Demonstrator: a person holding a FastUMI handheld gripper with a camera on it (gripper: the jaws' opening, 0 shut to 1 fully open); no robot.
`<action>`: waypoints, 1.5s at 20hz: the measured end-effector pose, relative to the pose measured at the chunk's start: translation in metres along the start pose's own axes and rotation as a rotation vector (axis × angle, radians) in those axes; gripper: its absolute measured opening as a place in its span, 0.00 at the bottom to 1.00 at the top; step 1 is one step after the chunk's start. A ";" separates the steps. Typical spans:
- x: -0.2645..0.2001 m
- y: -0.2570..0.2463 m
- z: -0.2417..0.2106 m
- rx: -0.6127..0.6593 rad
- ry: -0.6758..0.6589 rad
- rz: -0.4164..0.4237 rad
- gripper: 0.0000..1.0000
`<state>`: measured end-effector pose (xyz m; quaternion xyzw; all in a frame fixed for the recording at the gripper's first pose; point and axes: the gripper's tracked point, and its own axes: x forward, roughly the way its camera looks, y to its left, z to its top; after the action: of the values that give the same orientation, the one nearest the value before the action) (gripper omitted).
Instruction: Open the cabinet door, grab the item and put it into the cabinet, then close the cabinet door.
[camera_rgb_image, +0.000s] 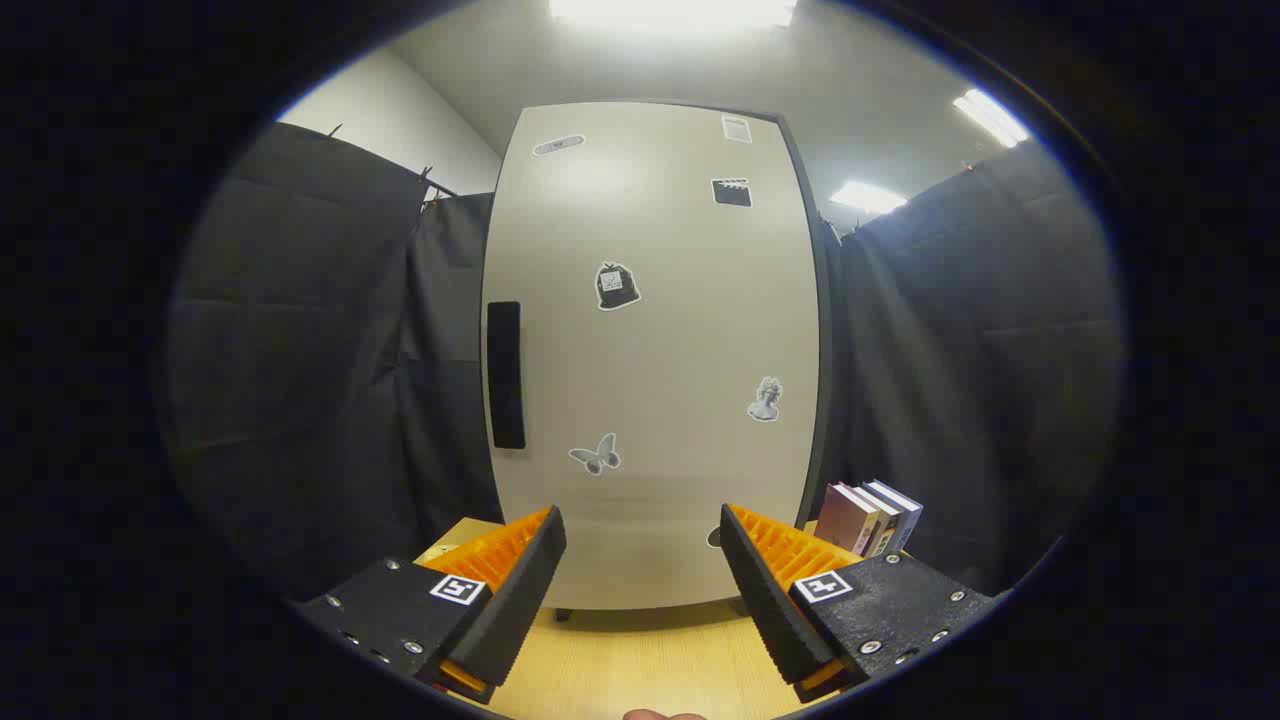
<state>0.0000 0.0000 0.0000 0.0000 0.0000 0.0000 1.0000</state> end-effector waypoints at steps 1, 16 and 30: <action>0.001 -0.001 0.001 0.006 -0.003 0.000 0.96; 0.006 0.009 0.020 0.009 -0.002 0.026 0.96; 0.049 0.029 0.055 -0.005 -0.063 0.036 0.96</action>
<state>0.0488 0.0288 0.0554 -0.0025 -0.0316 0.0182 0.9993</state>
